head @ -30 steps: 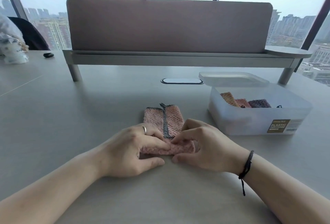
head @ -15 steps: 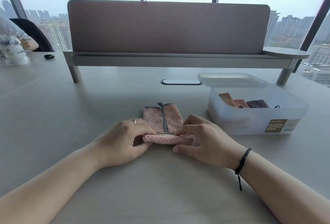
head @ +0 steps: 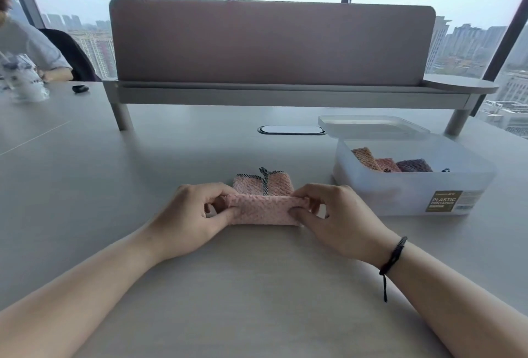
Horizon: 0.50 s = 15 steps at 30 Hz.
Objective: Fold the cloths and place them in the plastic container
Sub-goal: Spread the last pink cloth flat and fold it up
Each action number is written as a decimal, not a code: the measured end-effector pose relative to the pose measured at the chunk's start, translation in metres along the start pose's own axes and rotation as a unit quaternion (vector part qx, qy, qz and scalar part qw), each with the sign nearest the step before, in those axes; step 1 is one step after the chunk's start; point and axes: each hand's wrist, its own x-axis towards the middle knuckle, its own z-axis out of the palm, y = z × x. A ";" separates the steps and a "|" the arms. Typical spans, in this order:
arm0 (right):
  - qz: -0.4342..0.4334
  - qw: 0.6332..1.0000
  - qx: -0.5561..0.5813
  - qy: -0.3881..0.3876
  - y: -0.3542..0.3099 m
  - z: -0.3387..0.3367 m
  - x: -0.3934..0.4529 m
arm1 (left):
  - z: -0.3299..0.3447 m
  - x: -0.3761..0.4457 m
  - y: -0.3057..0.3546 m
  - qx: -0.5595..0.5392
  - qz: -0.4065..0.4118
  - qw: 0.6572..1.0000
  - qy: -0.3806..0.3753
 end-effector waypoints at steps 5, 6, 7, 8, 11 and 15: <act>0.059 0.992 0.108 -0.006 0.003 0.007 0.003 | 0.003 0.000 0.002 -0.047 -0.033 0.998 -0.011; 0.065 0.991 0.118 -0.011 0.004 0.007 0.003 | 0.003 0.000 0.002 -0.051 -0.033 0.998 -0.016; 0.069 0.990 0.123 -0.016 0.004 0.008 0.003 | 0.003 0.000 0.003 -0.054 -0.033 0.998 -0.021; 0.071 0.989 0.125 -0.020 0.004 0.009 0.003 | 0.004 0.000 0.003 -0.056 -0.035 0.998 -0.023; 0.074 0.990 0.121 -0.022 0.004 0.011 0.004 | 0.007 0.000 0.004 -0.055 -0.041 0.997 -0.022; 0.075 0.992 0.099 -0.008 0.004 0.014 0.005 | 0.010 0.002 0.006 -0.042 -0.041 0.998 -0.014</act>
